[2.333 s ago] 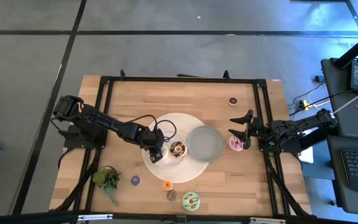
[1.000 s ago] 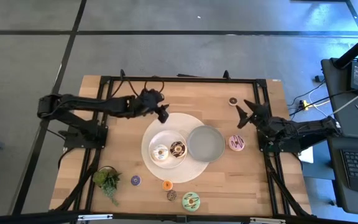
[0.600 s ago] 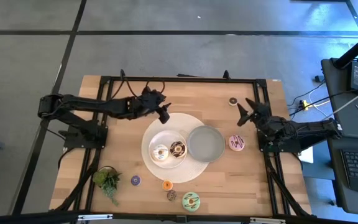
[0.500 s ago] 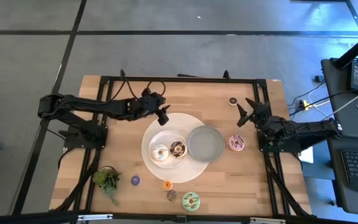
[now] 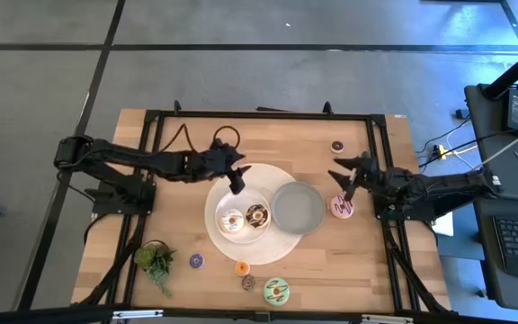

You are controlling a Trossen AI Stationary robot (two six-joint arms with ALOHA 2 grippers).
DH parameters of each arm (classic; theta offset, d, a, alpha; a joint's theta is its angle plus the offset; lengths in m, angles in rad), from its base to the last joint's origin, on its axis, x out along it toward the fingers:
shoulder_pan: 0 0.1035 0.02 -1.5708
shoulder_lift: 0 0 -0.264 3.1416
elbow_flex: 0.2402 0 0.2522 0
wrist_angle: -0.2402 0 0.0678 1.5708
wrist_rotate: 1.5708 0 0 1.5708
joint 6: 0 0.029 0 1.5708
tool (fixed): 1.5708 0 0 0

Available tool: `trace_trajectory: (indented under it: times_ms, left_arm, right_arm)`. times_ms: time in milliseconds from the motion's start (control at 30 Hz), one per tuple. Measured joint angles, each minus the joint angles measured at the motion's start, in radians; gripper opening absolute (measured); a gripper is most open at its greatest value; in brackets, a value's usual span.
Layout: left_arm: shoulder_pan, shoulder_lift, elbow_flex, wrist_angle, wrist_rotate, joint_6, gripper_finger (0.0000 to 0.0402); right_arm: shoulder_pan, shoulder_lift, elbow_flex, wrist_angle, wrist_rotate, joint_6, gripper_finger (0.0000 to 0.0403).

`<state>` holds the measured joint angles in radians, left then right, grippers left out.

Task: Pick & Place donuts
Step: Put the small black donut on the gray plate

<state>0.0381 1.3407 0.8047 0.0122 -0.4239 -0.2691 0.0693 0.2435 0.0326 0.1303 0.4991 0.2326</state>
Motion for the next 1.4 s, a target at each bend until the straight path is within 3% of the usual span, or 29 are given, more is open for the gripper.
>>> trace_trajectory:
  times_ms: [167, 400, 533, 633, 767, 867, 1067, 1400]
  left_arm:
    - [-0.061, 0.000, 0.000, 0.007, 0.079, -0.041, 0.0190]
    - [-0.119, 0.000, 0.000, 0.022, 0.079, -0.001, 0.0189]
    - [-0.136, 0.000, 0.000, 0.022, 0.078, -0.031, 0.0191]
    - [-0.150, 0.000, 0.000, 0.022, 0.077, -0.032, 0.0191]
    - [-0.164, 0.000, 0.000, 0.022, 0.077, -0.035, 0.0189]
    - [-0.168, 0.000, 0.000, 0.023, 0.074, -0.035, 0.0191]
    - [-0.168, 0.000, 0.000, 0.013, 0.078, -0.033, 0.0189]
    - [-0.168, 0.000, 0.000, 0.014, 0.075, 0.029, 0.0190]
  right_arm:
    - [0.000, 0.116, 0.007, 0.040, -0.030, -0.036, 0.0261]
    - [0.000, 0.305, 0.096, -0.014, -0.100, -0.030, 0.0261]
    - [-0.020, 0.405, 0.270, -0.228, 0.058, 0.148, 0.0261]
    - [-0.063, 0.495, 0.441, -0.466, 0.067, 0.265, 0.0261]
    - [-0.183, 0.632, 0.634, -0.804, 0.095, 0.404, 0.0260]
    - [-0.307, 0.727, 0.700, -0.926, 0.091, 0.419, 0.0253]
    - [-0.572, 0.872, 0.716, -0.868, -0.127, 0.274, 0.0228]
    - [-0.864, 1.075, 0.716, -0.764, -0.220, 0.086, 0.0190]
